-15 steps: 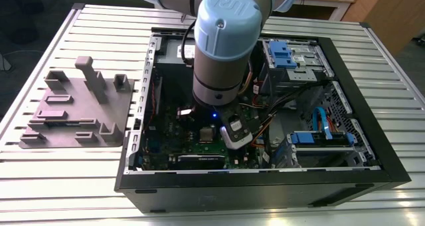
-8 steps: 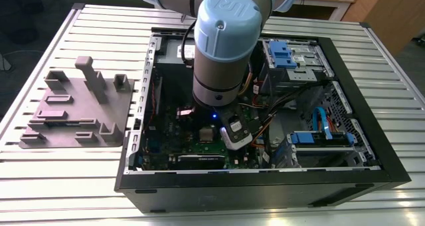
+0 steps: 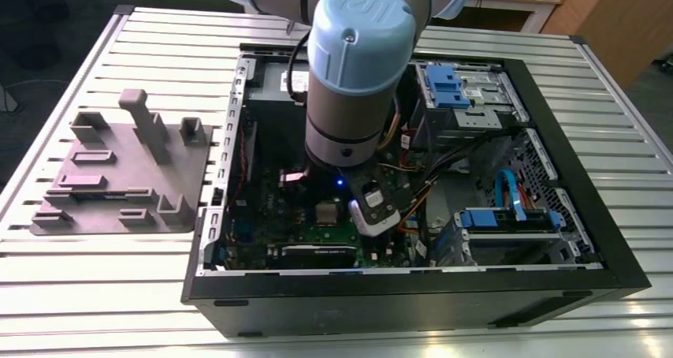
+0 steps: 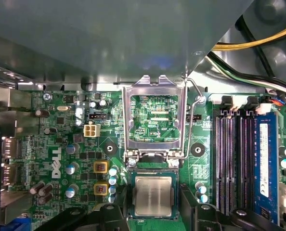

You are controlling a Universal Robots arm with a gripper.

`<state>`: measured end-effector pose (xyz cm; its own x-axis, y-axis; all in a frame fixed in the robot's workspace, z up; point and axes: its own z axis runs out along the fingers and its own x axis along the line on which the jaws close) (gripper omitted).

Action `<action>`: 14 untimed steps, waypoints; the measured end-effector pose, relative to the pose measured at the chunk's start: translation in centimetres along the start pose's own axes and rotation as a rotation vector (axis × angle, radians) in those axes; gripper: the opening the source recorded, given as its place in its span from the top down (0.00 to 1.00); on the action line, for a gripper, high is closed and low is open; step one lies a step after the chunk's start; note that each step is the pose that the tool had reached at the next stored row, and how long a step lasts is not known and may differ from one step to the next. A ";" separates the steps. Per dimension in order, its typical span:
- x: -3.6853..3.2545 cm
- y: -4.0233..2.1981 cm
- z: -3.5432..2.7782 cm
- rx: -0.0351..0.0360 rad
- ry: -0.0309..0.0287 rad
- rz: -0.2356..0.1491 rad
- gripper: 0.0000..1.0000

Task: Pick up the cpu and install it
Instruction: 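Place the cpu into insertion slot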

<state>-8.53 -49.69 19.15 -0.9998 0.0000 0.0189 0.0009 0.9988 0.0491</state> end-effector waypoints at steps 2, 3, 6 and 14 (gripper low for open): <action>0.01 0.01 -0.29 -0.0001 0.0006 0.000 0.46; 0.01 0.02 -0.48 0.0000 0.0012 0.000 0.46; 0.02 0.05 -1.09 0.0000 0.0033 0.000 0.47; 0.03 0.09 -1.72 -0.0002 0.0076 0.000 0.83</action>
<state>-8.52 -49.69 20.87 -0.9996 0.0000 0.0265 0.0013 0.9988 0.0493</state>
